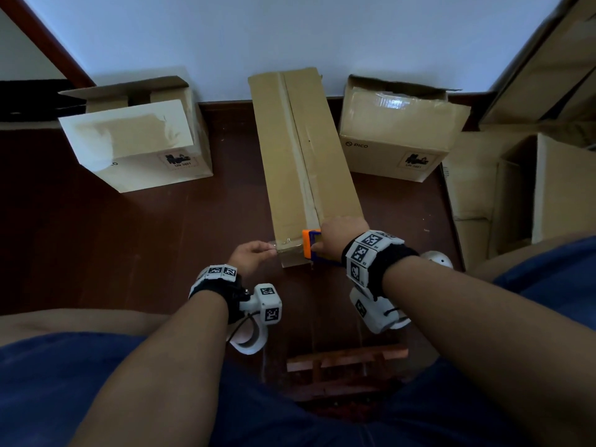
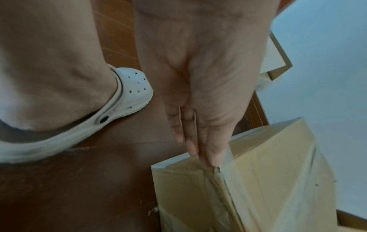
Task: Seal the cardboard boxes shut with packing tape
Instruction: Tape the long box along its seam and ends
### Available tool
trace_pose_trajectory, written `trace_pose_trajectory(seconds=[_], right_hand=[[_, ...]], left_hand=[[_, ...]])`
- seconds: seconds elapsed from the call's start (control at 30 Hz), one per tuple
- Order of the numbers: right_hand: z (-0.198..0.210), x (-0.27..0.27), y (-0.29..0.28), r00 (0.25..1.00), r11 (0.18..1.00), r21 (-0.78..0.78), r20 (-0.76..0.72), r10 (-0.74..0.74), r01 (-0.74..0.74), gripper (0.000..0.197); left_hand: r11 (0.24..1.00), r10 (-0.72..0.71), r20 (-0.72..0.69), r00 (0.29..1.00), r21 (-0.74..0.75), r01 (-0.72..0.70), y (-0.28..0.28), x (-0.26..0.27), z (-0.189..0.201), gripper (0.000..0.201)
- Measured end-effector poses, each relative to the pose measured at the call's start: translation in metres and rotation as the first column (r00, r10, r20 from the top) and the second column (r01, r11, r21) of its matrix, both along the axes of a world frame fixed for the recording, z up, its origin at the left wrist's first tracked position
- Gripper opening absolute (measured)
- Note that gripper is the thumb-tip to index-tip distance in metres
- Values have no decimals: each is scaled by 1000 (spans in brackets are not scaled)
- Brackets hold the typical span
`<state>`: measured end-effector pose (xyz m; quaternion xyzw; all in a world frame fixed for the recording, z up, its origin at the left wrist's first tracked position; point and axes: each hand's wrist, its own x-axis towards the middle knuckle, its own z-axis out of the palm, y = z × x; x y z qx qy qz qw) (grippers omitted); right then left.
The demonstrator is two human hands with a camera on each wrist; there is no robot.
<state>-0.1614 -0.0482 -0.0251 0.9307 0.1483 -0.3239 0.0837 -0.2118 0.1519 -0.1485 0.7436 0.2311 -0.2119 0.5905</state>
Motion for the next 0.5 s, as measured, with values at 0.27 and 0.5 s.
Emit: trace_pose_trajectory(seconds=[0.27,0.5], right_hand=[[-2,1,1,1000,1000,-15,10,-11,11,33],[-2,2,0,1000,1000,-13,23,19,-19,35]], left_hand=[[995,24,-79,997,-91,-31,-6,1,-7,8],[995,-96,-29,995,26,96,4,8,-9,5]])
